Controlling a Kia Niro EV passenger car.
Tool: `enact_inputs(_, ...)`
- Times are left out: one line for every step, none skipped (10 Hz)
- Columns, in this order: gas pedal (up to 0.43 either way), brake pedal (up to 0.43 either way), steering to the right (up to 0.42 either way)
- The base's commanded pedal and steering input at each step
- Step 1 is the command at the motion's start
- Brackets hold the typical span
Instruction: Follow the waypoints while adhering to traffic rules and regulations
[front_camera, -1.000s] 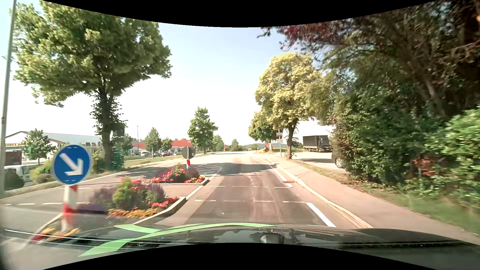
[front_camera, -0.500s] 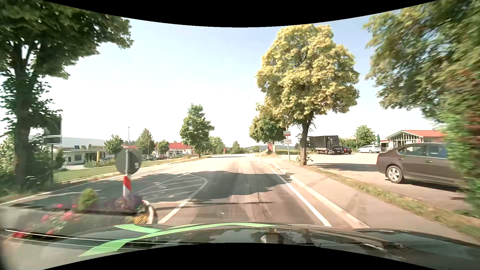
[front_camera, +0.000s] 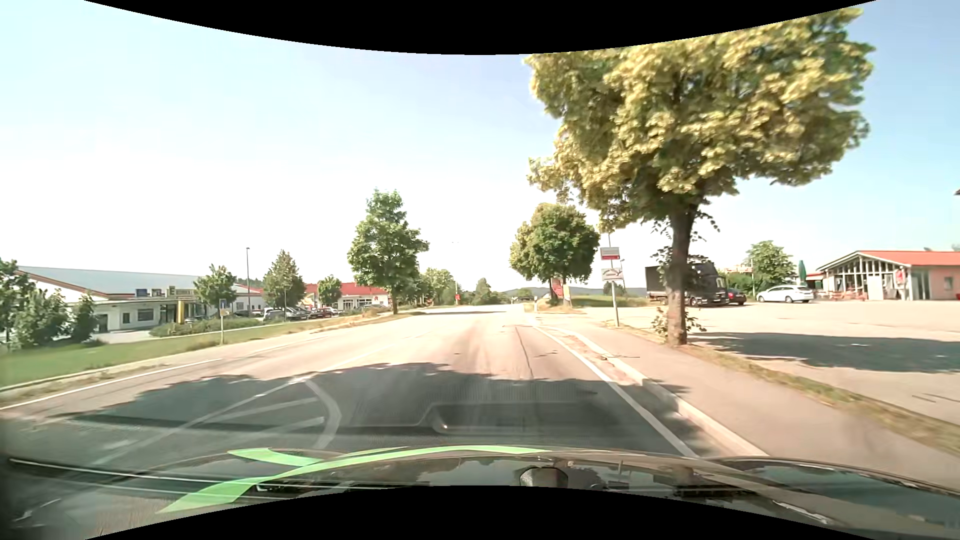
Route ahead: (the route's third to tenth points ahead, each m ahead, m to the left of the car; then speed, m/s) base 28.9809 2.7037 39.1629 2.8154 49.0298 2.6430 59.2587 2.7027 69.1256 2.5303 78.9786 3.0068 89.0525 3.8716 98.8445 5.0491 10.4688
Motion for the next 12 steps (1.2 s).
enact_inputs(0.177,0.000,-0.029)
enact_inputs(0.177,0.000,-0.029)
enact_inputs(0.177,0.000,-0.029)
enact_inputs(0.177,0.000,-0.026)
enact_inputs(0.177,0.000,-0.025)
enact_inputs(0.177,0.000,-0.022)
enact_inputs(0.177,0.000,-0.018)
enact_inputs(0.177,0.000,-0.014)
enact_inputs(0.177,0.000,-0.008)
enact_inputs(0.177,0.000,-0.003)
enact_inputs(0.177,0.000,0.003)
enact_inputs(0.177,0.000,0.005)
